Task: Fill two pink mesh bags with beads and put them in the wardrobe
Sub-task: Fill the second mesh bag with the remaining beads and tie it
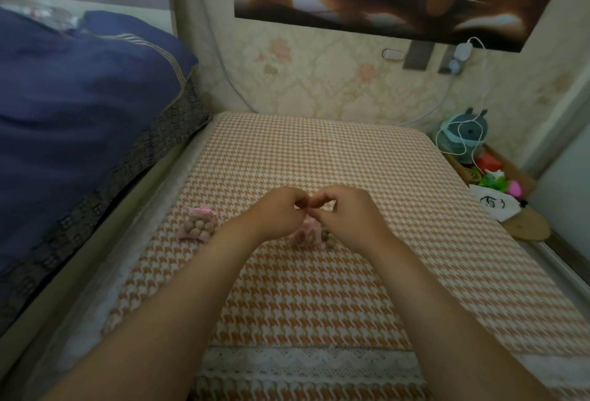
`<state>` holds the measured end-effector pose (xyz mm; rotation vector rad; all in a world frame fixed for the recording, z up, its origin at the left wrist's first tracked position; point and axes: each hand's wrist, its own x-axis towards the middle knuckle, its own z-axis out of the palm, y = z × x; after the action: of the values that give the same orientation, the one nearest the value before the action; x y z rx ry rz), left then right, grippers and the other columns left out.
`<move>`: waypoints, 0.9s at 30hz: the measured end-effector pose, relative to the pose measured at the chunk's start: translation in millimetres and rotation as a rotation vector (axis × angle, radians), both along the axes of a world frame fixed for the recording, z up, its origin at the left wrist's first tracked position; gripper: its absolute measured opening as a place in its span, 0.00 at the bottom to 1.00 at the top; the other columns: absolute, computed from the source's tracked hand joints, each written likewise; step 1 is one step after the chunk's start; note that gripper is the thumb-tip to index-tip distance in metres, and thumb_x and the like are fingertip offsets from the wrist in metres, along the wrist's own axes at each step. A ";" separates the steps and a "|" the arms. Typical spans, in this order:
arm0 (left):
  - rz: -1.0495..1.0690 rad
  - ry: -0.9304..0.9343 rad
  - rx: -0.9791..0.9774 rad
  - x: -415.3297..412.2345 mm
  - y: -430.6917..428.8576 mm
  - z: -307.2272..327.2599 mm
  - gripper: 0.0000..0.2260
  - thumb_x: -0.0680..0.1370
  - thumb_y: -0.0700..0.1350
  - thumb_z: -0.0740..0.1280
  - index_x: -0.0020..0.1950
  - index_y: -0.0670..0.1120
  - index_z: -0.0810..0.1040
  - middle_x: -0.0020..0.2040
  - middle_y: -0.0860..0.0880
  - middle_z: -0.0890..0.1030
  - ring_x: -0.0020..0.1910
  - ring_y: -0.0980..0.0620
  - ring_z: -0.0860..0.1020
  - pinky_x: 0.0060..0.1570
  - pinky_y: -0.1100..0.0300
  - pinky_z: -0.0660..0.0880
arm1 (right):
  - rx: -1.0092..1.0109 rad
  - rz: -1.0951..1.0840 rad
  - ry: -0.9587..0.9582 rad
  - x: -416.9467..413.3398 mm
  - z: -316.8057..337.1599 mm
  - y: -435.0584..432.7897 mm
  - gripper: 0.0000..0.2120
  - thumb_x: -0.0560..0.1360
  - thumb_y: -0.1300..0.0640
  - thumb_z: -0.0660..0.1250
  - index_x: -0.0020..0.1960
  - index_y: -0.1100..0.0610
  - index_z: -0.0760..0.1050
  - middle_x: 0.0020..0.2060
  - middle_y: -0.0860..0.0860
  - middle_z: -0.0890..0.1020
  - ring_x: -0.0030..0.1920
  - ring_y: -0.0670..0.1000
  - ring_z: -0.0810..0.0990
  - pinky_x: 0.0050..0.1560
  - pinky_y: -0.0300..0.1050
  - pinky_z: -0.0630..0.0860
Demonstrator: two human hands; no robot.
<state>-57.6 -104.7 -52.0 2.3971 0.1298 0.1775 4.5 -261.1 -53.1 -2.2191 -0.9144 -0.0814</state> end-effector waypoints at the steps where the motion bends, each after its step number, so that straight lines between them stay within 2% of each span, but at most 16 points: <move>1: -0.004 0.003 0.002 -0.6 0.0 -0.5 0.10 0.78 0.39 0.63 0.53 0.49 0.82 0.42 0.57 0.78 0.41 0.60 0.75 0.36 0.70 0.66 | -0.017 0.000 -0.018 -0.7 -0.6 0.1 0.06 0.74 0.49 0.73 0.51 0.45 0.84 0.46 0.38 0.84 0.35 0.33 0.75 0.44 0.38 0.74; 4: -0.013 0.018 0.027 -2.2 0.8 -1.8 0.11 0.77 0.38 0.63 0.56 0.47 0.81 0.46 0.54 0.78 0.46 0.56 0.76 0.38 0.69 0.66 | -0.080 0.017 -0.090 -1.6 0.1 1.7 0.06 0.75 0.48 0.72 0.52 0.44 0.84 0.47 0.39 0.84 0.36 0.35 0.74 0.45 0.40 0.75; 7: -0.023 0.017 0.002 -3.8 1.7 0.8 0.11 0.76 0.38 0.64 0.54 0.47 0.82 0.45 0.55 0.80 0.45 0.57 0.77 0.38 0.70 0.68 | -0.182 0.050 -0.186 -1.4 0.4 4.5 0.07 0.77 0.46 0.69 0.52 0.43 0.84 0.49 0.41 0.81 0.44 0.40 0.75 0.46 0.44 0.75; 9: -0.019 0.022 -0.011 -4.4 2.5 1.8 0.11 0.77 0.39 0.64 0.54 0.48 0.82 0.45 0.55 0.80 0.44 0.58 0.77 0.39 0.69 0.68 | -0.243 0.047 -0.199 -1.3 0.3 5.4 0.08 0.78 0.46 0.67 0.53 0.43 0.83 0.51 0.41 0.78 0.50 0.42 0.76 0.45 0.43 0.72; 11: -0.021 0.022 -0.010 -4.0 2.7 1.8 0.11 0.76 0.39 0.64 0.55 0.48 0.83 0.45 0.56 0.80 0.45 0.58 0.77 0.40 0.69 0.69 | -0.265 0.020 -0.180 -1.8 0.0 5.5 0.08 0.78 0.45 0.66 0.53 0.43 0.83 0.53 0.40 0.76 0.50 0.43 0.76 0.43 0.41 0.69; 13: -0.025 0.009 -0.014 -3.5 2.3 2.3 0.12 0.76 0.39 0.65 0.55 0.49 0.83 0.45 0.56 0.81 0.45 0.59 0.78 0.41 0.70 0.70 | -0.277 -0.007 -0.158 -1.7 -0.4 5.0 0.10 0.78 0.43 0.65 0.52 0.43 0.83 0.52 0.40 0.75 0.49 0.43 0.76 0.43 0.42 0.71; 15: -0.026 -0.001 -0.005 -2.9 1.5 4.3 0.13 0.75 0.38 0.65 0.55 0.48 0.83 0.45 0.56 0.81 0.43 0.61 0.77 0.40 0.71 0.69 | -0.316 -0.030 -0.120 -1.4 1.1 4.0 0.12 0.78 0.42 0.63 0.52 0.44 0.83 0.51 0.42 0.79 0.48 0.46 0.79 0.45 0.46 0.76; 17: -0.028 -0.009 0.003 -1.1 0.7 5.9 0.14 0.74 0.37 0.65 0.55 0.47 0.84 0.46 0.55 0.82 0.42 0.63 0.76 0.39 0.72 0.69 | -0.339 -0.047 -0.063 -0.2 3.3 2.4 0.13 0.78 0.43 0.62 0.49 0.46 0.83 0.44 0.44 0.85 0.44 0.47 0.82 0.44 0.48 0.80; 20: -0.034 -0.035 -0.008 2.4 -3.5 6.6 0.11 0.75 0.40 0.66 0.54 0.49 0.84 0.45 0.57 0.81 0.42 0.63 0.77 0.42 0.71 0.70 | -0.313 -0.073 -0.029 1.4 8.6 -2.9 0.14 0.78 0.46 0.63 0.43 0.51 0.84 0.36 0.48 0.85 0.38 0.49 0.82 0.39 0.50 0.81; 22: -0.036 -0.064 -0.067 5.6 -8.7 6.4 0.09 0.76 0.44 0.66 0.53 0.52 0.84 0.45 0.59 0.82 0.44 0.63 0.78 0.44 0.68 0.73 | -0.248 -0.091 -0.017 3.0 13.0 -10.1 0.14 0.76 0.49 0.64 0.36 0.55 0.81 0.29 0.49 0.81 0.32 0.51 0.79 0.34 0.51 0.77; 24: -0.008 -0.109 -0.155 8.6 -15.3 6.3 0.07 0.78 0.46 0.66 0.52 0.52 0.82 0.47 0.57 0.82 0.45 0.60 0.80 0.44 0.63 0.76 | -0.190 -0.116 0.007 5.0 15.9 -20.1 0.16 0.75 0.52 0.64 0.30 0.58 0.75 0.23 0.49 0.74 0.26 0.52 0.71 0.28 0.50 0.67; 27: 0.049 -0.144 -0.233 10.3 -25.4 3.6 0.08 0.80 0.42 0.62 0.51 0.50 0.80 0.46 0.54 0.82 0.44 0.52 0.81 0.42 0.59 0.77 | -0.183 -0.147 -0.005 8.4 17.3 -38.0 0.17 0.74 0.53 0.65 0.28 0.59 0.71 0.22 0.49 0.69 0.25 0.49 0.66 0.28 0.46 0.63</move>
<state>-47.3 -130.1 -48.4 2.1428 0.1345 0.3386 12.9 -299.1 -35.8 -2.4559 -0.7868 -0.0736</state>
